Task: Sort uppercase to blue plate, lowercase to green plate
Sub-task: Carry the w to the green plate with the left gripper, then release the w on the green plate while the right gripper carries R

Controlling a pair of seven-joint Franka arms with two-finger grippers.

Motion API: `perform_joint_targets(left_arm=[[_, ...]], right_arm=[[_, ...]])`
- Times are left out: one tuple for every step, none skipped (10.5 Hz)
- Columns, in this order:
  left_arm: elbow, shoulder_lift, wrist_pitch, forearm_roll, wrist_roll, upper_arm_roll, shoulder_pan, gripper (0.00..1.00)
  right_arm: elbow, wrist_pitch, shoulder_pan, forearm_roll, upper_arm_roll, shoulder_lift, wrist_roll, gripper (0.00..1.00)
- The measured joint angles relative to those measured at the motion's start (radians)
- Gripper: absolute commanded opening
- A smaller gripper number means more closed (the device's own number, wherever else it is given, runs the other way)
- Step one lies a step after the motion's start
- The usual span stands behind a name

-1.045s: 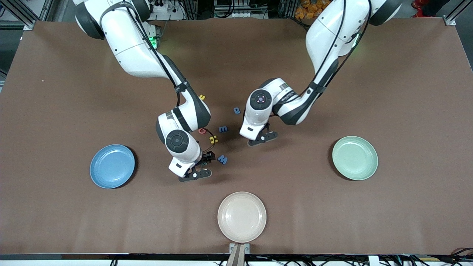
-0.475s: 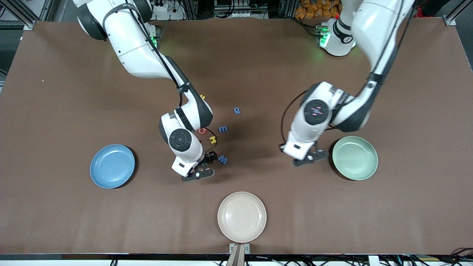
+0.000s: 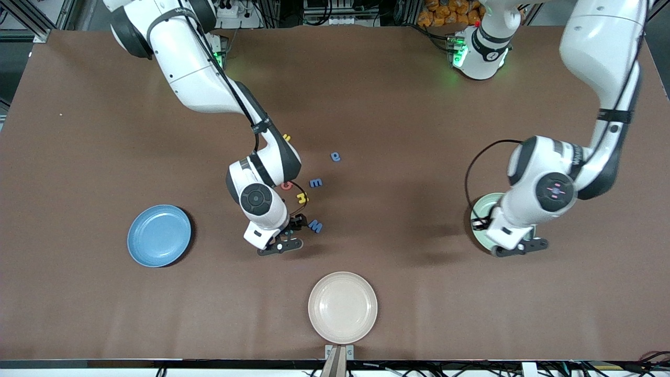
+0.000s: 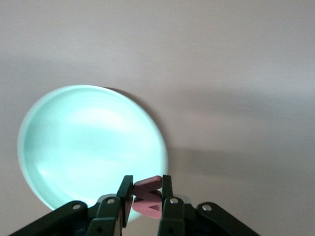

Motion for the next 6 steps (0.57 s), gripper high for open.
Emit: perform_joint_targets(left_arm=[[0.000, 0.019, 0.001, -0.001, 0.029, 0.000, 0.034, 0.00], [-0.001, 0.039, 0.001, -0.001, 0.032, 0.001, 0.049, 0.00], [-0.003, 0.062, 0.005, -0.001, 0.032, 0.002, 0.066, 0.24], [-0.002, 0.088, 0.023, -0.001, 0.033, 0.003, 0.091, 0.44], [-0.002, 0.104, 0.040, -0.001, 0.037, 0.003, 0.108, 0.81], [-0.001, 0.107, 0.046, -0.001, 0.038, 0.003, 0.114, 1.00]], right_arm=[[0.000, -0.001, 0.000, 0.000, -0.002, -0.003, 0.000, 0.00], [0.000, -0.001, 0.000, 0.001, -0.001, -0.005, 0.000, 0.00], [0.000, -0.001, 0.000, 0.001, -0.001, -0.007, 0.000, 0.00], [-0.001, -0.002, 0.000, 0.001, -0.001, -0.009, 0.000, 0.00], [-0.001, -0.004, -0.002, 0.001, -0.002, -0.013, 0.000, 0.00], [-0.002, -0.003, -0.008, 0.001, -0.007, -0.020, 0.000, 0.00]])
